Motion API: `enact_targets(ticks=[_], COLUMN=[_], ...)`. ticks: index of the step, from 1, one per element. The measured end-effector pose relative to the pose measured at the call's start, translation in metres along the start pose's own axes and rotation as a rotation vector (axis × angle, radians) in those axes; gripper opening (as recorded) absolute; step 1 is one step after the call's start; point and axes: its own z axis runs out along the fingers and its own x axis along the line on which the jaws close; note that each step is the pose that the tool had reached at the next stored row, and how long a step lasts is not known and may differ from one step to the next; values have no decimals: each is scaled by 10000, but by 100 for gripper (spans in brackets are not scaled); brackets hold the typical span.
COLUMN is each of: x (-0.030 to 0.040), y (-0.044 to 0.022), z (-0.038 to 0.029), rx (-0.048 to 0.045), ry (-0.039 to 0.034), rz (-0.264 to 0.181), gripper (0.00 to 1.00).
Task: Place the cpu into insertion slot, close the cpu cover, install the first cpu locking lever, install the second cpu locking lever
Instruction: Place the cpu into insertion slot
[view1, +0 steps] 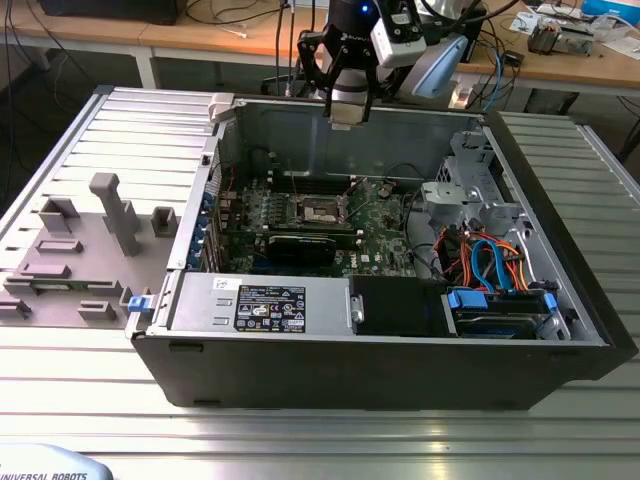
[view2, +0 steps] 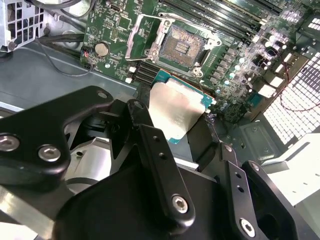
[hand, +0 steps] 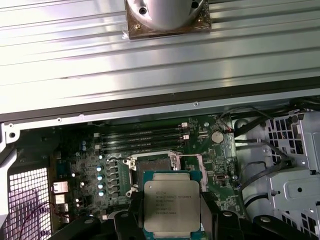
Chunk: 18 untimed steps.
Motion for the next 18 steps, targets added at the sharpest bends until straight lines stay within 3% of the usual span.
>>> enact_targets(ticks=[10, 18], x=[8, 12], y=[-1, -2], z=[0, 3], rx=[-2, -16], ry=[-8, -76], rz=[87, 846], gripper=[54, 54])
